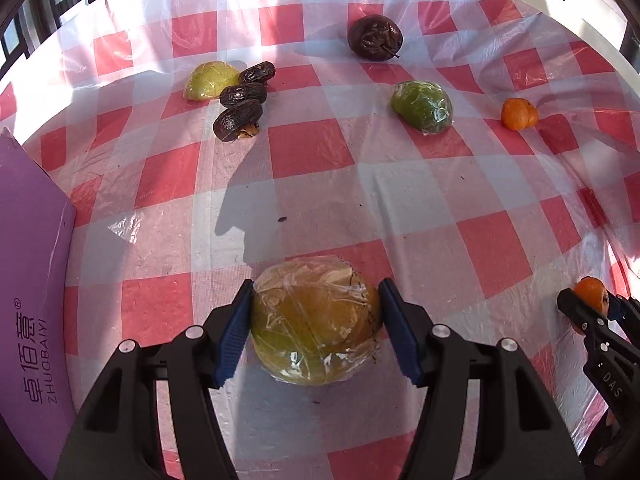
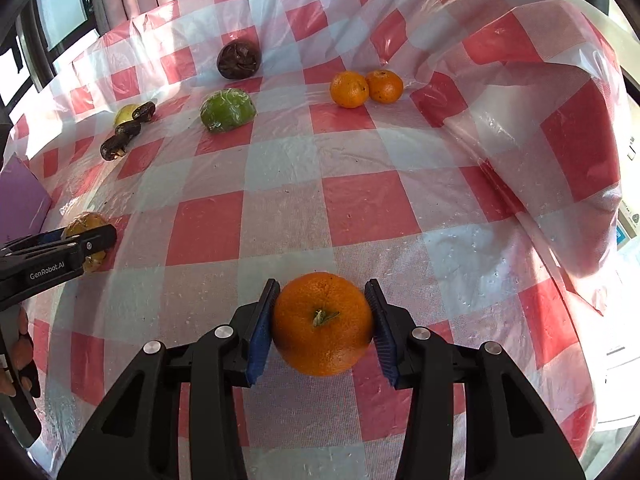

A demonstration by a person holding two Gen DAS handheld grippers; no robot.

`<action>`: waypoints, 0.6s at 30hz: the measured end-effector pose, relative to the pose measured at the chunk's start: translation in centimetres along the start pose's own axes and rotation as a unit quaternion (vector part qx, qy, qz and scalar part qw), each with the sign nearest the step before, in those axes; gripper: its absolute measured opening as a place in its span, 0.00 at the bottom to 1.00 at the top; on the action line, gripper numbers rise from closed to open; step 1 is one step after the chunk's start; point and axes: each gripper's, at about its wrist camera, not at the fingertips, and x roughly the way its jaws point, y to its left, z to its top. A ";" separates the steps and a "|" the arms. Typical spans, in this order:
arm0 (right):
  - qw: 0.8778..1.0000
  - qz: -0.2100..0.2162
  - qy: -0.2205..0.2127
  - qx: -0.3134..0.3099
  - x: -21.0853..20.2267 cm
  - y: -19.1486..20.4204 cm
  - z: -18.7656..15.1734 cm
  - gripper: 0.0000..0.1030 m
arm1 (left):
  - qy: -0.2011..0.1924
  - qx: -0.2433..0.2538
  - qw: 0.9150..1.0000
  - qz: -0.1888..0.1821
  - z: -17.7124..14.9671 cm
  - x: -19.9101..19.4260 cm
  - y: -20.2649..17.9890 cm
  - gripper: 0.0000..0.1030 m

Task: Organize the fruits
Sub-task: 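Carry the yellow fruit and orange with both grippers over the cardboard box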

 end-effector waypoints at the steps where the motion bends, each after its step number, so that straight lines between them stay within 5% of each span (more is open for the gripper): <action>1: 1.000 0.002 0.004 0.004 -0.3 0.5 -0.4 0.43 | 0.005 0.010 1.000 -0.003 -0.8 -0.4 -0.1 0.60; 11: 0.999 0.007 0.028 0.017 -3.0 4.7 -2.4 0.43 | 0.045 0.038 0.997 -0.040 -6.3 -3.9 1.4 0.60; 18: 1.000 0.001 0.027 0.015 -5.2 6.5 -2.9 0.43 | 0.030 0.074 0.995 -0.064 -7.1 -7.1 1.4 0.60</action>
